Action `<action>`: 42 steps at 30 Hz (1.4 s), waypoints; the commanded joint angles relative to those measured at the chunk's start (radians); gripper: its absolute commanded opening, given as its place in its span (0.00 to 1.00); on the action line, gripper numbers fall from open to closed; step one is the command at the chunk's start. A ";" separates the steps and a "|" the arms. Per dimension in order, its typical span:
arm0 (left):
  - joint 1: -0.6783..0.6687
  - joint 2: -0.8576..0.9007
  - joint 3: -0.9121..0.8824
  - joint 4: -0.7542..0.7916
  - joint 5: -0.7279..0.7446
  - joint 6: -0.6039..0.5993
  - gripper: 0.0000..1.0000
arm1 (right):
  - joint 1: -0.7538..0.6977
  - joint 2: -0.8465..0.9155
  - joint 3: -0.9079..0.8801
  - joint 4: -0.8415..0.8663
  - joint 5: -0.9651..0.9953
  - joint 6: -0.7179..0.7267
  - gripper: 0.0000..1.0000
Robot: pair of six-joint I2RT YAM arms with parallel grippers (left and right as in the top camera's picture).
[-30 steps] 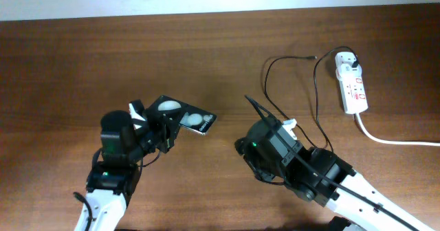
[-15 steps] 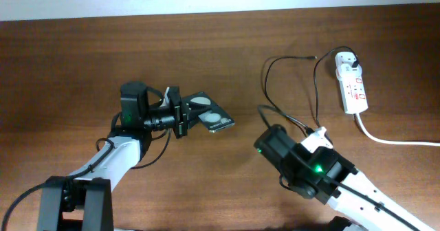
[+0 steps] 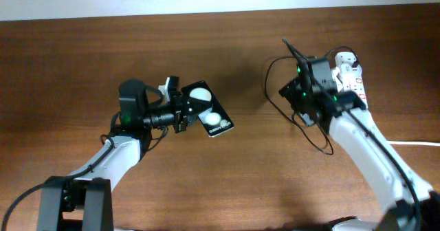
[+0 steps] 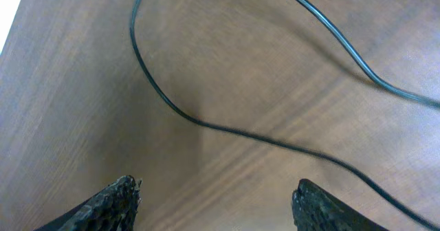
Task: Plug charger to phone and switch on socket
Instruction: 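Grasp the black USB-C cable end with the right gripper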
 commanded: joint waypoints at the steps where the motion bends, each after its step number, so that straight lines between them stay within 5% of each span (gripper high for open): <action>1: 0.002 0.000 0.020 0.008 -0.139 0.137 0.00 | -0.027 0.138 0.143 -0.016 0.000 -0.109 0.74; 3: 0.002 0.000 0.020 0.007 -0.235 0.156 0.00 | -0.049 0.240 0.278 -0.061 0.001 -0.152 0.74; 11: 0.002 0.000 0.020 -0.051 -0.240 0.156 0.00 | -0.133 0.554 0.609 -0.065 0.008 -0.155 0.70; 22: 0.002 0.000 0.020 -0.083 -0.270 0.156 0.00 | -0.107 0.782 0.610 0.163 -0.032 -0.151 0.76; 24: 0.002 0.000 0.020 -0.084 -0.270 0.156 0.00 | -0.097 0.786 0.610 0.186 -0.025 -0.151 0.64; 26: 0.002 0.000 0.020 -0.084 -0.270 0.156 0.00 | -0.095 0.786 0.610 0.187 -0.026 -0.156 0.41; 31: 0.002 0.000 0.020 -0.084 -0.270 0.156 0.00 | -0.084 0.786 0.610 0.161 -0.029 -0.188 0.22; 38: 0.002 0.000 0.020 -0.084 -0.270 0.155 0.00 | -0.077 0.786 0.610 0.100 -0.175 -0.354 0.14; 42: 0.002 0.000 0.020 -0.084 -0.270 0.155 0.00 | 0.008 0.786 0.610 -0.091 -0.179 -0.521 0.04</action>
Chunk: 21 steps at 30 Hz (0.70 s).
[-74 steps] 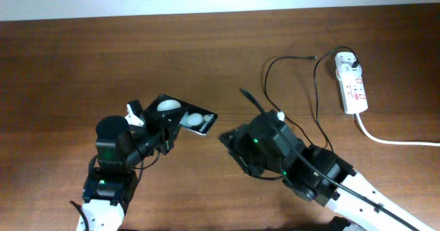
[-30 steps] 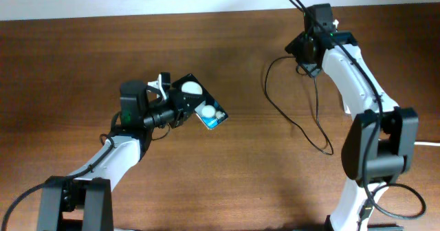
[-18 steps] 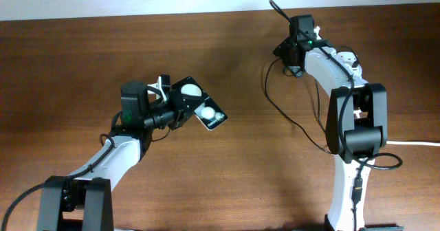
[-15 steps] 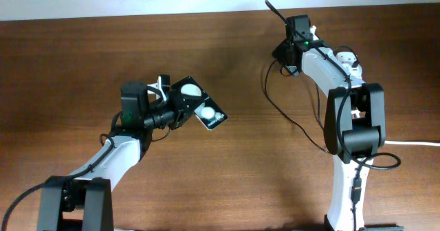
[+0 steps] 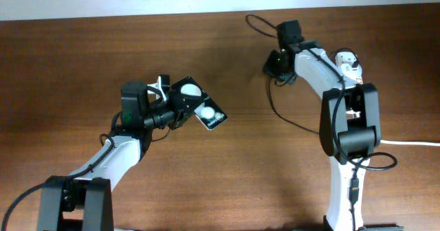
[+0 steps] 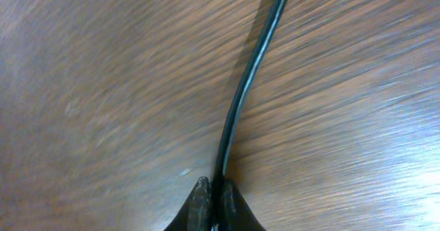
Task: Plug charger to phone and switch on socket
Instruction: 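Grasp the black USB-C cable end with the right gripper, then lift the cable plug toward the phone's bottom port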
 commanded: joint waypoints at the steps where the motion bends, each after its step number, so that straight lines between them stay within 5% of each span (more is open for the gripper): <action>1: 0.002 0.000 0.018 0.009 0.009 0.016 0.00 | 0.063 0.015 0.006 -0.115 -0.020 -0.098 0.04; 3: 0.002 0.000 0.018 0.009 0.008 0.016 0.00 | 0.112 0.015 0.006 -0.246 0.001 -0.099 0.11; 4: 0.002 0.000 0.018 0.009 0.009 0.017 0.00 | 0.126 0.014 0.007 -0.255 0.039 -0.098 0.25; 6: 0.002 0.000 0.018 0.009 0.009 0.017 0.00 | 0.121 0.014 0.008 -0.230 0.088 -0.098 0.36; 7: 0.002 0.000 0.018 0.009 0.008 0.017 0.00 | 0.111 0.014 0.008 -0.182 0.132 -0.098 0.54; 9: 0.002 0.000 0.018 0.009 0.008 0.017 0.00 | 0.089 0.014 0.008 -0.103 0.210 -0.097 0.63; 13: 0.002 0.000 0.018 0.009 0.008 0.017 0.00 | 0.050 0.015 0.008 -0.068 0.251 -0.077 0.60; 21: 0.002 0.000 0.018 0.009 0.012 0.016 0.00 | 0.067 0.015 -0.018 -0.094 0.174 -0.068 0.27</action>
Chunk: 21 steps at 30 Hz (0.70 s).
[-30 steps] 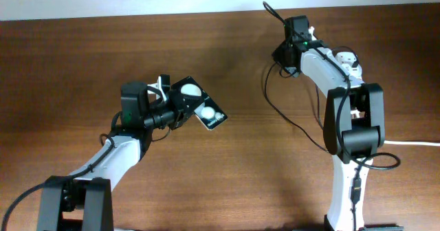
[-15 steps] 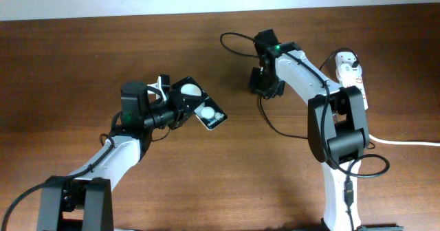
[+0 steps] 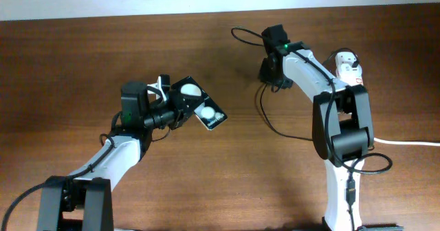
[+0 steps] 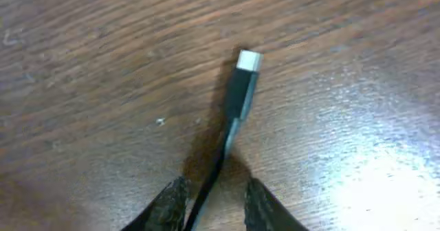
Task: Plug charger to phone and switch on socket
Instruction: 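Lift the cable plug toward the phone's bottom port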
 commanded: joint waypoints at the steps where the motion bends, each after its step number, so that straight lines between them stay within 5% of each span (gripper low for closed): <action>1: 0.002 0.000 0.018 0.009 0.013 0.016 0.00 | 0.005 0.018 -0.027 -0.004 0.019 0.007 0.20; 5: 0.002 0.000 0.018 0.009 0.017 0.016 0.00 | 0.004 0.018 -0.027 0.021 0.032 -0.030 0.04; 8: 0.002 0.000 0.018 0.010 0.067 0.048 0.00 | 0.005 -0.015 0.017 -0.124 -0.088 -0.143 0.04; 10: 0.002 0.000 0.018 0.010 0.124 0.084 0.00 | 0.004 -0.123 0.020 -0.223 -0.241 -0.267 0.04; 21: 0.002 0.000 0.018 0.033 0.291 0.084 0.00 | 0.005 -0.713 0.019 -0.714 -0.680 -0.470 0.04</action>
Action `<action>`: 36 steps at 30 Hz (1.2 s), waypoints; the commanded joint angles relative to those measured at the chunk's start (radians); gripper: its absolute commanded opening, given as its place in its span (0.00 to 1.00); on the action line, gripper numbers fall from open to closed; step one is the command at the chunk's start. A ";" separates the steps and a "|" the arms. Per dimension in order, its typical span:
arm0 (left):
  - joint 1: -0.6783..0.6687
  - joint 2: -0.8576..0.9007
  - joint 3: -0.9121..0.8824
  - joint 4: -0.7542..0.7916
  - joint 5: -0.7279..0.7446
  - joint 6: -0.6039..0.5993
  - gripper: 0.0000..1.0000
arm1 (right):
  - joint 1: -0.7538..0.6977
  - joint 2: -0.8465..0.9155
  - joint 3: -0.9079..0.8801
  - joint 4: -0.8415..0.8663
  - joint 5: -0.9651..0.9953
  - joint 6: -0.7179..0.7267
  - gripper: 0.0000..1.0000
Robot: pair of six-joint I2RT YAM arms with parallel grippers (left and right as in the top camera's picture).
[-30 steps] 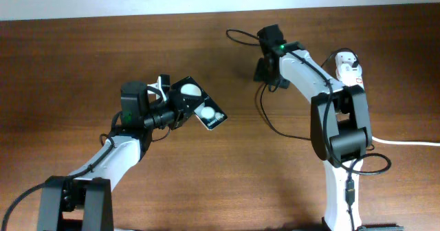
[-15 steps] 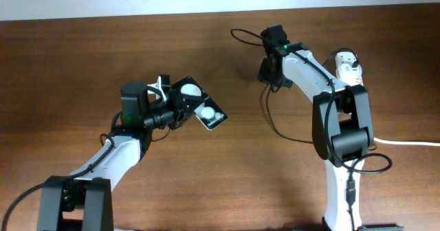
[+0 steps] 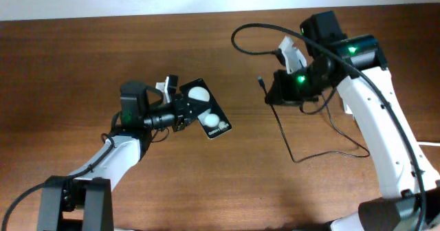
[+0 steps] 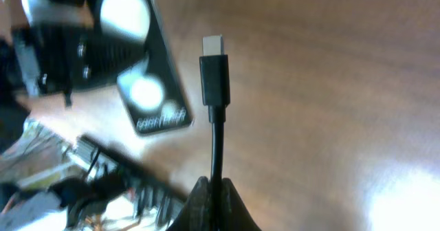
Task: Plug charger to phone and switch on socket
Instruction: 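Lift the cable plug toward the phone's bottom port, then push the USB-C plug up into the phone's port with the right gripper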
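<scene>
My left gripper [image 3: 180, 111] is shut on the near-left edge of a black phone [image 3: 208, 112], which has white round marks and is held off the brown table. The phone [image 4: 146, 93] shows blurred at the upper left of the right wrist view. My right gripper [image 3: 269, 97] is shut on the black charger cable [image 3: 289, 145] a short way behind its plug. The plug [image 4: 214, 64] sticks straight out of the jaws, its silver tip forward. In the overhead view the plug [image 3: 261, 81] is right of the phone, apart from it. The socket is hidden under my right arm.
The slack cable loops over the table's far side [image 3: 240, 35] and trails along the table at the right [image 3: 323, 155]. A white cord [image 3: 430, 144] leaves at the right edge. The table's far edge meets a pale wall.
My right gripper was low over the far middle of the table with its jaws slightly apart round the cable. Now it is shut on the cable, raised and nearer, with the plug towards the phone.
At first my right gripper was open over the loose cable near the socket, while the left held the phone. Then it was shut on the cable at the far middle, then loose near the plug end. Now it grips just behind the plug, opposite the phone.
</scene>
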 commanded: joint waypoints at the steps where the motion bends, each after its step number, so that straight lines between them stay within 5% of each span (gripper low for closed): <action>1: 0.002 0.000 0.017 0.009 0.085 0.019 0.00 | 0.005 -0.127 0.006 -0.085 -0.059 -0.047 0.04; 5: 0.002 0.000 0.017 0.009 0.127 -0.040 0.00 | 0.006 -0.328 -0.070 -0.120 -0.056 -0.065 0.04; 9: 0.002 0.000 0.017 0.009 0.129 -0.050 0.00 | 0.088 -0.489 -0.416 0.063 -0.048 -0.049 0.04; 12: 0.002 0.000 0.017 0.009 0.129 -0.049 0.00 | 0.246 -0.489 -0.599 0.234 -0.028 0.090 0.04; 17: 0.002 0.000 0.017 0.009 0.130 -0.048 0.00 | 0.457 -0.466 -0.606 0.354 0.192 0.264 0.04; 36: 0.002 0.000 0.017 0.008 0.126 -0.097 0.00 | 0.466 -0.316 -0.606 0.414 0.128 0.281 0.04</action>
